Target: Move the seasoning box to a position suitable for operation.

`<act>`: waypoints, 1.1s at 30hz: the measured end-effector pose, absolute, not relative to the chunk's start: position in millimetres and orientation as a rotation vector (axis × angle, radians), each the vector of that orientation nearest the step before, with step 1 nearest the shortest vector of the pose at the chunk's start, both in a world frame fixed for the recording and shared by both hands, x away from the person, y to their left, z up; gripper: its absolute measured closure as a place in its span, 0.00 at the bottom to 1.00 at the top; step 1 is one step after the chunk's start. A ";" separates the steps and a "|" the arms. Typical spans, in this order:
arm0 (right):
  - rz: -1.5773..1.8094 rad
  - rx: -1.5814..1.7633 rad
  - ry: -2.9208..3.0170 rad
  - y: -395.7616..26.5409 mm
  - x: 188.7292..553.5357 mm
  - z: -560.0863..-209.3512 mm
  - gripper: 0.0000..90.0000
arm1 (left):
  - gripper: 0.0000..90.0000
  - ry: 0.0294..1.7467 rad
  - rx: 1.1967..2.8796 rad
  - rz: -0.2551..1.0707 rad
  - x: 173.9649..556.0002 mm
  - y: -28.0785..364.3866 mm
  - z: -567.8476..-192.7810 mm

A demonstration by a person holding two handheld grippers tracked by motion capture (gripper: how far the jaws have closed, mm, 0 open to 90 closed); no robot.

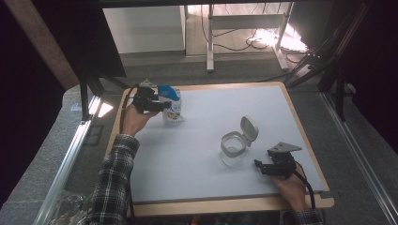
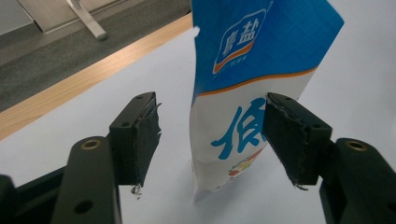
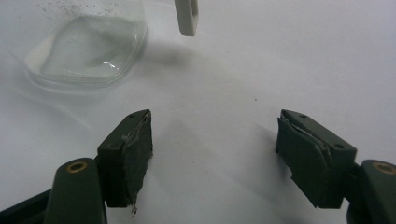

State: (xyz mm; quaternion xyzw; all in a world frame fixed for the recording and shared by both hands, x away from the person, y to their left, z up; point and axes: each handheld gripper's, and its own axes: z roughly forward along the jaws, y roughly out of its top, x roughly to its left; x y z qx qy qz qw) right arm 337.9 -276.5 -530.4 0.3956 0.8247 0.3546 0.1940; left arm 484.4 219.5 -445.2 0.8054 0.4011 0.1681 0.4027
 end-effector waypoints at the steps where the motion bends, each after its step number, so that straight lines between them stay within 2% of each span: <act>1: 0.995 1.109 2.313 -276.4 337.9 -530.4 0.31 | 0.43 1.006 2.034 0.417 484.9 219.9 -445.7; 8: 0.995 1.109 2.313 -276.5 338.0 -530.4 0.31 | 0.64 0.960 2.032 0.394 484.1 219.7 -444.5; 12: 0.995 1.109 2.313 -276.5 337.9 -530.4 0.31 | 0.79 0.952 2.045 0.398 482.5 221.5 -443.5; 20: 0.995 1.110 2.313 -276.5 337.9 -530.4 0.31 | 0.97 0.920 2.075 0.399 479.2 221.2 -442.5; 33: 0.995 1.110 2.313 -276.5 337.9 -530.4 0.31 | 1.00 0.932 2.048 0.320 470.1 217.8 -440.2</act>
